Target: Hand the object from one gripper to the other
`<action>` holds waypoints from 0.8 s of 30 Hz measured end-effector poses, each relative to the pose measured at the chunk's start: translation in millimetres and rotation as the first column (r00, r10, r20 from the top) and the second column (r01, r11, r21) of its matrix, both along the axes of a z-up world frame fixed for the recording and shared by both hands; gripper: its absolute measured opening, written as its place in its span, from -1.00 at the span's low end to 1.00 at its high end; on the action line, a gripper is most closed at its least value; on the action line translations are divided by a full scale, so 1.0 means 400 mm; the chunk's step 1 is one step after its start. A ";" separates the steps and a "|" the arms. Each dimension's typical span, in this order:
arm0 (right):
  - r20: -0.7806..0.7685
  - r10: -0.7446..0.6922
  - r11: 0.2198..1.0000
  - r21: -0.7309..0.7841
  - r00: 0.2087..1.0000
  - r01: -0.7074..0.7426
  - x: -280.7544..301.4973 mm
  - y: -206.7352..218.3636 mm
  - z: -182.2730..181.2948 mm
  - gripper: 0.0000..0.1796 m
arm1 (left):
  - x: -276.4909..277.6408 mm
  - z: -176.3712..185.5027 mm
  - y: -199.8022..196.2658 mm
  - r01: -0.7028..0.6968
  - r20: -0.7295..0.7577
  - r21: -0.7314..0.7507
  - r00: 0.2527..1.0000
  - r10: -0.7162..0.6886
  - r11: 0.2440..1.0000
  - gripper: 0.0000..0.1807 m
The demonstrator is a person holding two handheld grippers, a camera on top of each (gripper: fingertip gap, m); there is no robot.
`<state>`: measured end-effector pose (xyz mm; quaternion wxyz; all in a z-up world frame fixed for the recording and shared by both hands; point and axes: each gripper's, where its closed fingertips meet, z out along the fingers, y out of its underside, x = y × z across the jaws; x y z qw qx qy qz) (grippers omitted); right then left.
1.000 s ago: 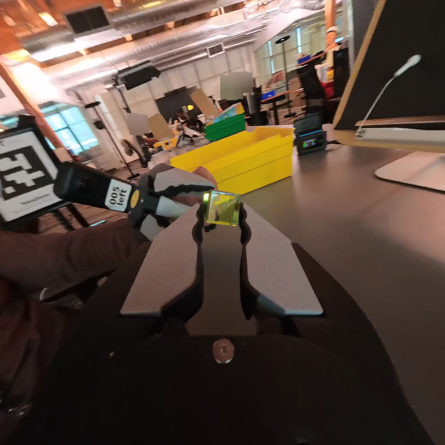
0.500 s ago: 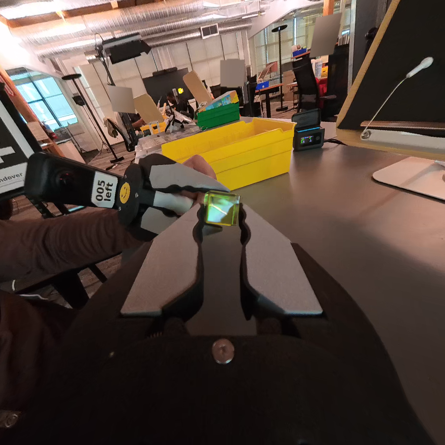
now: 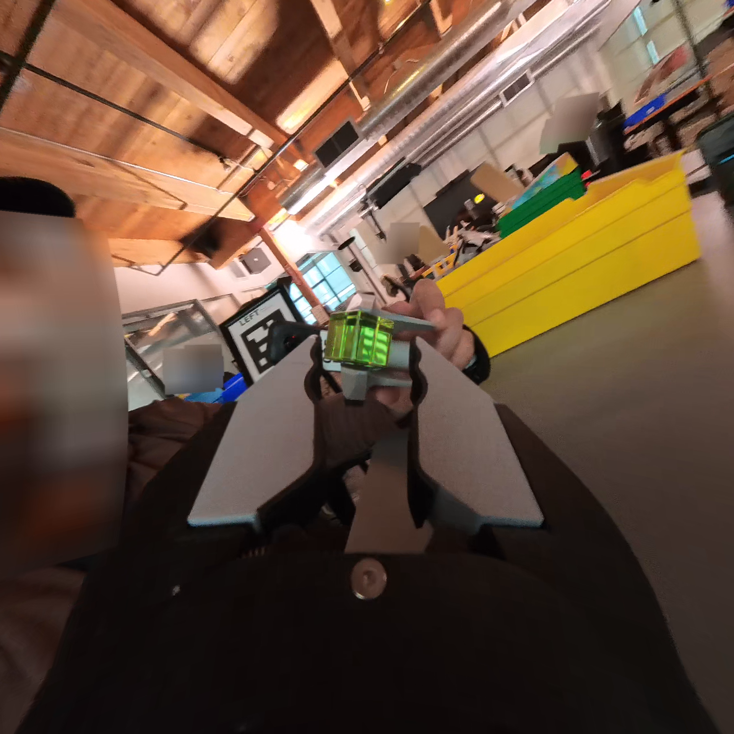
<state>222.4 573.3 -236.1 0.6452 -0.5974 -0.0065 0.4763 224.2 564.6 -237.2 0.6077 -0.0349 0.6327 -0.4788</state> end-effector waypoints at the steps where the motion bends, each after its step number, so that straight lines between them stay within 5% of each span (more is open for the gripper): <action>1: -0.002 0.017 1.000 -0.012 1.000 -0.017 -0.007 0.003 -0.005 -0.56 | -0.001 -0.002 -0.003 0.005 0.001 0.004 1.000 -0.005 1.000 -0.74; 8: 0.007 0.069 0.998 -0.005 0.998 -0.069 -0.026 -0.008 -0.003 -0.68 | -0.007 -0.006 -0.010 0.035 -0.031 -0.017 0.999 -0.035 0.999 -0.74; 12: 0.192 -0.155 0.986 -0.033 0.969 0.165 0.029 0.015 -0.029 -0.70 | 0.040 -0.044 0.024 -0.066 -0.164 -0.057 0.985 0.056 0.996 -0.71; 15: 0.439 -0.350 0.919 -0.013 0.827 0.395 0.078 0.027 -0.057 -0.71 | 0.064 -0.078 0.036 -0.101 -0.261 -0.069 0.962 0.080 0.993 -0.52; 20: 0.588 -0.432 0.863 0.050 0.684 0.502 0.087 0.039 -0.059 -0.71 | 0.072 -0.094 0.037 -0.125 -0.270 -0.026 0.956 0.113 0.992 -0.43; 24: 0.743 -0.459 0.811 0.127 0.487 0.571 0.097 0.031 -0.057 -0.71 | 0.075 -0.090 0.047 -0.134 -0.304 -0.064 0.946 0.108 0.989 -0.41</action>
